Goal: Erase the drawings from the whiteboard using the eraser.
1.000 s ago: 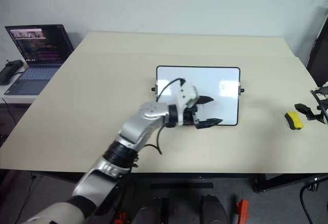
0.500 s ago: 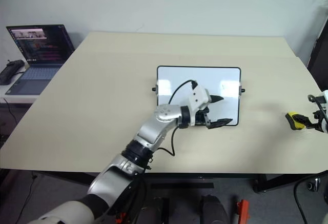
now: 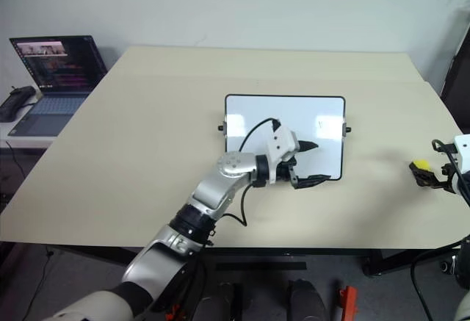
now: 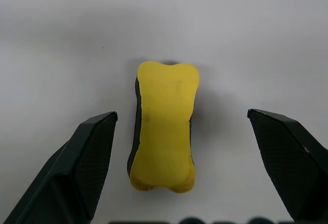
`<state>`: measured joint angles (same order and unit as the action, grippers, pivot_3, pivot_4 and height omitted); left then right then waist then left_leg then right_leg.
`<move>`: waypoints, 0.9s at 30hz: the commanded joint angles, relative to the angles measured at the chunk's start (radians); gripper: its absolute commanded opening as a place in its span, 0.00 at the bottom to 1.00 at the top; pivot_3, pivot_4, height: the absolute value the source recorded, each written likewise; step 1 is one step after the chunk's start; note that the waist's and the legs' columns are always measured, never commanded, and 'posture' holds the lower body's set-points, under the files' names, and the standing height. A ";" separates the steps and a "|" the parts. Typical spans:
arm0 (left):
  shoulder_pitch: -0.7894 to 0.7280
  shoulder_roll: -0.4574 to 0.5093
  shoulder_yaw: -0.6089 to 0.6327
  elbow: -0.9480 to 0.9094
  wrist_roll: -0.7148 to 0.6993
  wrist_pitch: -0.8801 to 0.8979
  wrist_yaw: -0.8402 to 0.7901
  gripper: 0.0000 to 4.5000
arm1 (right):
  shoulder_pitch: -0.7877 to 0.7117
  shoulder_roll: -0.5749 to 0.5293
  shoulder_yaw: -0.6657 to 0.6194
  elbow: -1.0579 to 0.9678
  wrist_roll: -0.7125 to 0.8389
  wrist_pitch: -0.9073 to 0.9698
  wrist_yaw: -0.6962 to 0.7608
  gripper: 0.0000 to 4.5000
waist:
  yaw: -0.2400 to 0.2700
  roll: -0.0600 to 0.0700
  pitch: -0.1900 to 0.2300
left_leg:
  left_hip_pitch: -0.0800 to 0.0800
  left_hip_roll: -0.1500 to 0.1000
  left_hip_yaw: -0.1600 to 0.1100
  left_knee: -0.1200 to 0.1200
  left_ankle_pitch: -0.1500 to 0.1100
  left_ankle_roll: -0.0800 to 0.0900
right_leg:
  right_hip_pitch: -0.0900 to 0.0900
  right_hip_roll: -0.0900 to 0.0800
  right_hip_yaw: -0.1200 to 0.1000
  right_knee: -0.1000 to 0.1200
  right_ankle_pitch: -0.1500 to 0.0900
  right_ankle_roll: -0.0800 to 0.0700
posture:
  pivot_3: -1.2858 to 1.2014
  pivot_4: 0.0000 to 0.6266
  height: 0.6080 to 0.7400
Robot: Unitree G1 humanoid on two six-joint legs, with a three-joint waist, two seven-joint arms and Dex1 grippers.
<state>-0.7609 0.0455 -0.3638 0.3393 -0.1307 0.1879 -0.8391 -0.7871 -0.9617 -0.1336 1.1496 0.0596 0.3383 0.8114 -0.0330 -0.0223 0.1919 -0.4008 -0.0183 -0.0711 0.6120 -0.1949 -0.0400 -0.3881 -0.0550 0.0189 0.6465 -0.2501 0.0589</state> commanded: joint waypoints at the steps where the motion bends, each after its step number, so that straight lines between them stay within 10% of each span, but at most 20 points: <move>1: -0.001 0.004 0.006 -0.055 0.007 -0.003 -0.004 1.00 | -0.020 -0.005 -0.015 0.006 0.002 -0.017 -0.004 0.80 | 0.000 0.000 0.000 | 0.000 0.000 0.000 0.000 0.000 0.000 | 0.000 0.000 0.000 0.000 0.000 0.000 | 0.52 0.24 1.00; 10: 0.000 0.014 0.006 -0.054 0.023 0.000 -0.008 1.00 | -0.002 0.015 -0.024 0.020 0.010 -0.024 -0.012 0.14 | 0.000 0.000 0.000 | 0.000 0.000 0.000 0.000 0.000 0.000 | 0.000 0.000 0.000 0.000 0.001 -0.002 | 0.52 0.24 1.00; 27: 0.004 0.024 0.008 -0.062 0.031 -0.002 -0.005 1.00 | 0.007 0.026 -0.007 0.013 -0.012 -0.054 -0.016 0.07 | -0.001 0.000 0.000 | 0.001 0.000 0.000 0.001 0.000 0.000 | 0.001 0.000 0.000 0.000 0.001 -0.001 | 0.52 0.24 1.00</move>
<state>-0.7560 0.0738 -0.3640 0.3234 -0.0976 0.1914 -0.8423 -0.7859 -0.9376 -0.1427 1.1725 0.0580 0.2968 0.7961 -0.0340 -0.0221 0.1917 -0.4001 -0.0183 -0.0711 0.6134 -0.1948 -0.0400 -0.3869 -0.0549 0.0191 0.6469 -0.2486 0.0583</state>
